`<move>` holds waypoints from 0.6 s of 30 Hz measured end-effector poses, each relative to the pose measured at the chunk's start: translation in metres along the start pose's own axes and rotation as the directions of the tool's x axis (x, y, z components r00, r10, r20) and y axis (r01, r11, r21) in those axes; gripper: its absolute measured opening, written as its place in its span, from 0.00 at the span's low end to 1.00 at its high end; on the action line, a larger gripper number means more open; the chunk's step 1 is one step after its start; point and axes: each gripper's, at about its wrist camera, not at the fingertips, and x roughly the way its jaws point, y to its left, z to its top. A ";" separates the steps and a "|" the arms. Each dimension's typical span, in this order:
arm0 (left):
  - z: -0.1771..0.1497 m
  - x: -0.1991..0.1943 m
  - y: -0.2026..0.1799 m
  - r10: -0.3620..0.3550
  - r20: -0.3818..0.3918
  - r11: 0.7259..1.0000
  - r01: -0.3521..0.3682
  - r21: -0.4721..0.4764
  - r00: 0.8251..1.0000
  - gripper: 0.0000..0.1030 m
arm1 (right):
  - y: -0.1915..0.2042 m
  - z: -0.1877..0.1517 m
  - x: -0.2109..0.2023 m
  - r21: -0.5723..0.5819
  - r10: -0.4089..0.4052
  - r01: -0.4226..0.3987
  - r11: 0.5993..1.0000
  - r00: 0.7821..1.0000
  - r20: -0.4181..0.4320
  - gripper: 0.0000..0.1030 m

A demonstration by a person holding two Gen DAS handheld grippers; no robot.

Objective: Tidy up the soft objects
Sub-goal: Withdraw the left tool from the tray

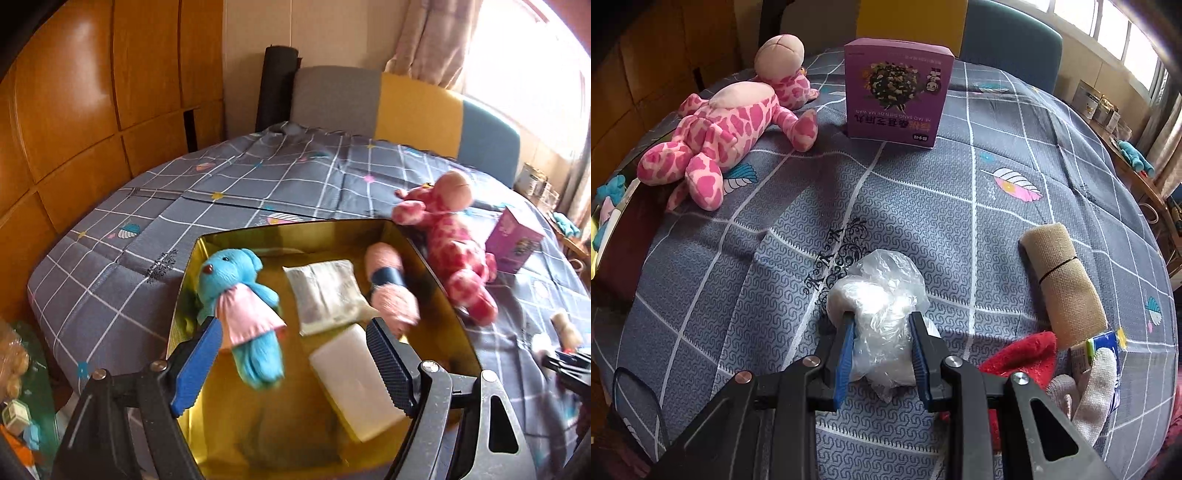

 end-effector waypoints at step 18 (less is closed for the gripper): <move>-0.040 -0.040 -0.011 -0.068 -0.003 0.998 0.068 -0.018 0.998 0.79 | 0.014 -0.002 -0.001 -0.035 -0.131 0.132 0.991 0.991 0.020 0.26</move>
